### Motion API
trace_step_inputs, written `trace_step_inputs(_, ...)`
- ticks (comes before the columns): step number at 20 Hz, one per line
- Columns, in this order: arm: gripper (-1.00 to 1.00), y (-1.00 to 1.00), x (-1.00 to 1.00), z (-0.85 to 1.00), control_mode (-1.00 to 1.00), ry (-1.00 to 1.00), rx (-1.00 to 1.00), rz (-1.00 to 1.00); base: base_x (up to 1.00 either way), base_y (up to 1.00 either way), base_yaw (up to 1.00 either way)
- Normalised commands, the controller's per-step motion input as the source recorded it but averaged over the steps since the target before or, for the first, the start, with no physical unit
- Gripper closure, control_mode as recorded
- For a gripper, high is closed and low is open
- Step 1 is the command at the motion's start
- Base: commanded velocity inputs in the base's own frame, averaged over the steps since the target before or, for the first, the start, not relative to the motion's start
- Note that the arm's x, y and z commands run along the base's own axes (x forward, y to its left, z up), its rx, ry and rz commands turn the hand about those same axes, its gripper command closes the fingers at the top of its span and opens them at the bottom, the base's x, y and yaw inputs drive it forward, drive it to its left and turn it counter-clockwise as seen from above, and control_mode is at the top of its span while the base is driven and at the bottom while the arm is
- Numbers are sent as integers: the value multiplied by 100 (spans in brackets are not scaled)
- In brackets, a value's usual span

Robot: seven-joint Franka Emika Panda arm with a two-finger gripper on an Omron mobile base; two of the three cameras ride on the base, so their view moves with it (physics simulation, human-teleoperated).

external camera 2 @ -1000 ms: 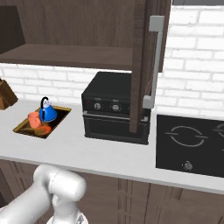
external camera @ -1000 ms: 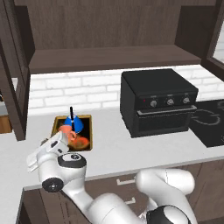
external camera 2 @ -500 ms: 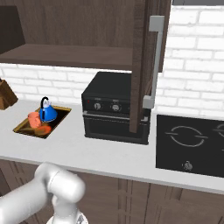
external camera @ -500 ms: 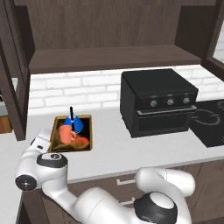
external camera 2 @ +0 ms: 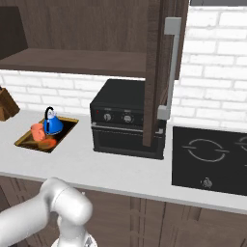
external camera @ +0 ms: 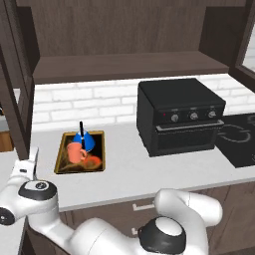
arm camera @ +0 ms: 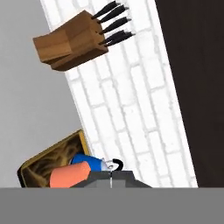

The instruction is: Pick the kettle from the counter and place it on the tray. Then pick the mug from the cabinet and place it on the tray. Then close the cabinet doors.

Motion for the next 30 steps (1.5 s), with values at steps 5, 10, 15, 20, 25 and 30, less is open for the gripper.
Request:
trace_step_inputs(5, 100, 8, 0, 4, -100, -28, -26, 1, 0, 0, 0)
trace_step_inputs(10, 100, 3, 0, 35, -100, -28, -29, 4, 0, 0, 0)
trace_step_inputs(15, 100, 13, 0, 67, -100, -21, -18, 0, 0, 0, 0)
trace_step_inputs(20, 100, 26, 0, 46, -100, -15, -12, 0, 0, 0, 0)
trace_step_inputs(25, 100, 27, 0, 18, -100, -15, -9, 0, 0, 0, 0)
trace_step_inputs(30, 100, 26, 0, 30, -100, -23, -6, 0, 0, 0, 0)
